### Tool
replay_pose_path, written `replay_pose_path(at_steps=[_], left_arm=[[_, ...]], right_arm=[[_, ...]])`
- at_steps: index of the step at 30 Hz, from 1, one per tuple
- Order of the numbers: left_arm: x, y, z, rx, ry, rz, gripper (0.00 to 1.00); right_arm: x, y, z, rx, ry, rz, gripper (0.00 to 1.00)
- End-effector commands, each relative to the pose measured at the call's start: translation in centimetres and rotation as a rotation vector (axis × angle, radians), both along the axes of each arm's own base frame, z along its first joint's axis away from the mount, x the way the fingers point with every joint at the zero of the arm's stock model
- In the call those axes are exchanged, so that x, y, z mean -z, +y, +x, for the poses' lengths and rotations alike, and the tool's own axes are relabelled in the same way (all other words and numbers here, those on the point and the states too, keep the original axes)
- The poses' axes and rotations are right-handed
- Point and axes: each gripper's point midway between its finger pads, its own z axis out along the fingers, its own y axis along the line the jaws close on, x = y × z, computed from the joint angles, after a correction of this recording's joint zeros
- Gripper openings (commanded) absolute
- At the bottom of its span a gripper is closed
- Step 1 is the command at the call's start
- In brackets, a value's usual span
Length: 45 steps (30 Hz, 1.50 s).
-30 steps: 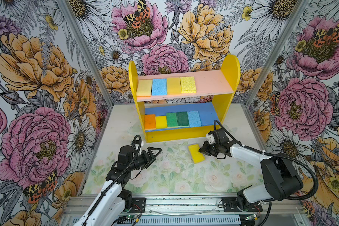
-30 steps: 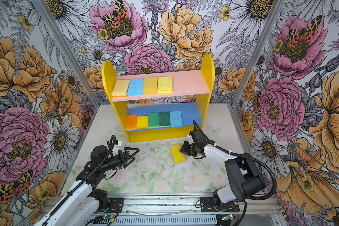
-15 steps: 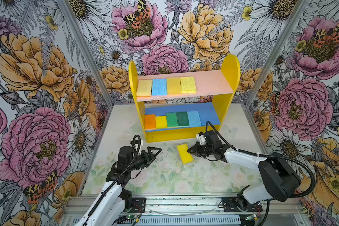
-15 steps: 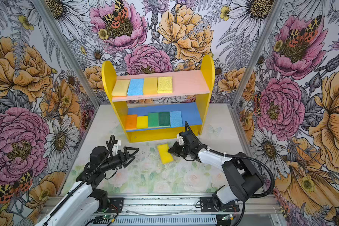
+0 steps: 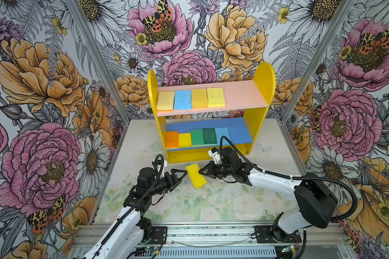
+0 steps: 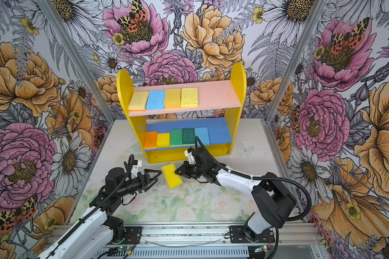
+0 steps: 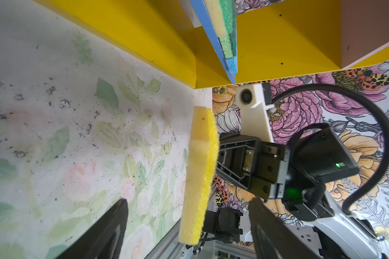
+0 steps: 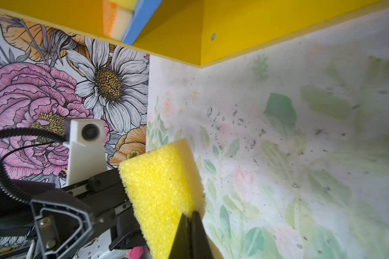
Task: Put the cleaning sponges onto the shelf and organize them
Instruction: 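Drag the small yellow sponge toward the left gripper with the right gripper, then lift the small yellow sponge upright with the right gripper beside the left gripper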
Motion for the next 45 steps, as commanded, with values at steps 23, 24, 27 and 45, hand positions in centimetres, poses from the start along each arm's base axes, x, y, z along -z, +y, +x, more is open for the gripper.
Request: replay_pose_path(at_steps=[23, 24, 27, 45], left_arm=[[-3.9, 0.9, 1.3, -0.032, -0.18, -0.024, 0.08], [-4.1, 1.0, 1.4, -0.034, -0.182, -0.035, 0.08], [-4.6, 1.5, 1.4, -0.043, -0.188, -0.057, 0.08], [-5.2, 2.5, 1.4, -0.064, -0.188, -0.088, 0.08]], right_arm=[[-3.0, 3.5, -3.6, -0.149, -0.017, 0.031, 0.34], [-3.1, 3.5, -3.9, -0.164, -0.015, 0.033, 0.38], [-3.1, 3.3, -4.4, -0.184, -0.016, 0.027, 0.44], [-3.9, 3.7, -5.3, -0.207, -0.054, 0.03, 0.04]])
